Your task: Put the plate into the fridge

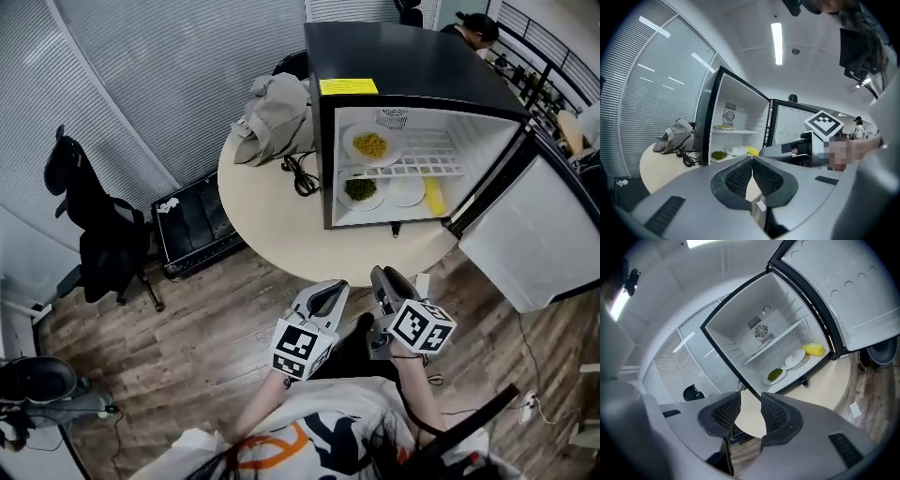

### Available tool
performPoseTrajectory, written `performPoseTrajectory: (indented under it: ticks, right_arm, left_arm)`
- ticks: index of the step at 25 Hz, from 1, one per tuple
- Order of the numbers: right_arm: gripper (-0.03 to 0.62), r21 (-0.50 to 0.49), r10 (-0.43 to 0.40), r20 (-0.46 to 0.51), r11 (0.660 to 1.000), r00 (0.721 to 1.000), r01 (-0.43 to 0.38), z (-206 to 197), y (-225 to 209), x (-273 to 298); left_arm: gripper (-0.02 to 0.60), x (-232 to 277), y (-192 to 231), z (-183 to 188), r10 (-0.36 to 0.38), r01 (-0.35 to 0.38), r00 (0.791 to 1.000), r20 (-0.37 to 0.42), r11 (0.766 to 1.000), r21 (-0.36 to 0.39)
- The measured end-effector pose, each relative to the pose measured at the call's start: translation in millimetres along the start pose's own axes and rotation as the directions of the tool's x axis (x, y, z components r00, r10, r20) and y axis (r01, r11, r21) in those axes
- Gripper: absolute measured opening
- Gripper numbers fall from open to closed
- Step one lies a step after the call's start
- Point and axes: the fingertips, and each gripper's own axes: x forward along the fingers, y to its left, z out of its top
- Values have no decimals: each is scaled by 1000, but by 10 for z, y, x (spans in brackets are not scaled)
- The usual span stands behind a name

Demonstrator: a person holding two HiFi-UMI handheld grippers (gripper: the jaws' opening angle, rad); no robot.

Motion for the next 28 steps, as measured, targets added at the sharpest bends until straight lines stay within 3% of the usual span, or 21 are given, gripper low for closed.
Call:
performPoseTrajectory:
  ticks: [8, 17, 28]
  right_arm:
    - [146, -51, 6, -15, 999, 1000, -6, -82, 122, -191]
    - [135, -43, 3, -27, 999, 1000, -4, -112, 17, -492]
    - [86, -72, 43, -42, 996, 998, -46, -114, -281, -1289]
  left_arm:
    - [14, -169, -59, -10, 16, -16, 999, 31, 1000, -19]
    - [14, -150, -203, 131, 44, -43, 996, 71, 999, -24]
    - [14, -212, -997, 64, 76, -75, 995, 60, 997, -33]
